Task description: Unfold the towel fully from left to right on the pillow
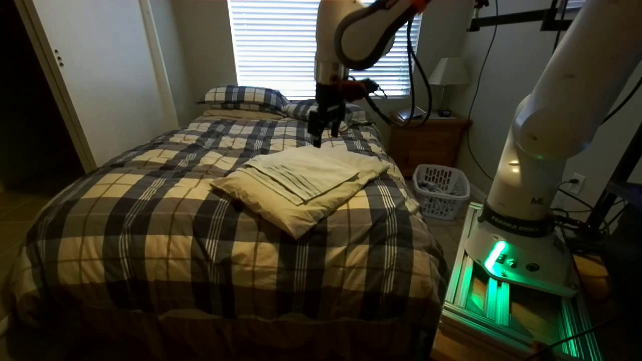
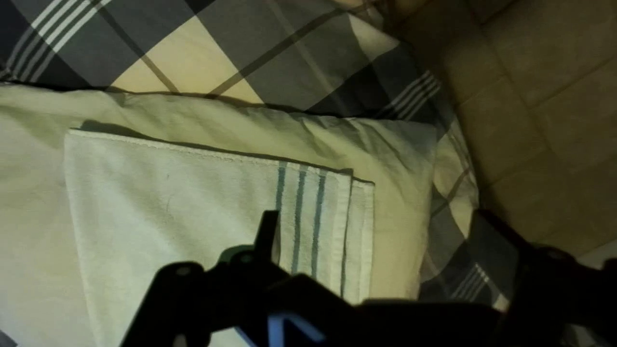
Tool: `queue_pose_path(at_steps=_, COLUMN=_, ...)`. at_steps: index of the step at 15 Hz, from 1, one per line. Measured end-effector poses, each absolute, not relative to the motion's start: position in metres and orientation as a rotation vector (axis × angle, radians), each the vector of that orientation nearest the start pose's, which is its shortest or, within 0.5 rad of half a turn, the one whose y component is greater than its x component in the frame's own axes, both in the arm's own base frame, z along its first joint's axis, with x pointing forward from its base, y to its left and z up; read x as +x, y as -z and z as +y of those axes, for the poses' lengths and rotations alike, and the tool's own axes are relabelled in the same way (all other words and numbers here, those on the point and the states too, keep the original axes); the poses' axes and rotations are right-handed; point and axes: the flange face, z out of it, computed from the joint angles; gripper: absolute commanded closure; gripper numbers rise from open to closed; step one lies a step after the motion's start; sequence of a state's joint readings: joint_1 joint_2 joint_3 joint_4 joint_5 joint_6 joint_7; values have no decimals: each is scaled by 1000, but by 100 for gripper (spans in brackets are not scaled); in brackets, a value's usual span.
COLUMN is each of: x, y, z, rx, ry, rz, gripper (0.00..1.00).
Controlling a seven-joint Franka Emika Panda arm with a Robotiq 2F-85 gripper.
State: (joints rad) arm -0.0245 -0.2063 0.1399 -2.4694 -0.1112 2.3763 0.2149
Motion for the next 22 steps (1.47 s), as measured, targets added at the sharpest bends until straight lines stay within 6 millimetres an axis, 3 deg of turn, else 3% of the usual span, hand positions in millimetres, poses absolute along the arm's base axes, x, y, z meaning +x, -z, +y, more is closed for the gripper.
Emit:
queue_pose_path(at_steps=4, x=488, y=-301, z=44, rx=-3277, ry=134, rz=13, gripper=0)
queue_pose_path(at_steps=7, x=506, y=-256, z=42, rx=-3320, ry=82, rz=-7, gripper=0)
queue_pose_path(at_steps=11, x=528, y=-222, z=42, rx=-3338, ry=92, rz=-29, gripper=0)
queue_pose_path(at_steps=16, x=547, y=-201, z=49, rx=-3331, ry=171, rz=-61, gripper=0)
queue_pose_path(at_steps=18, x=553, y=-195, z=48, rx=-3336, ry=191, rz=-67, gripper=25)
queue_pose_path(at_steps=22, x=560, y=-186, z=47, rx=-3350, ry=204, rz=-75, gripper=54)
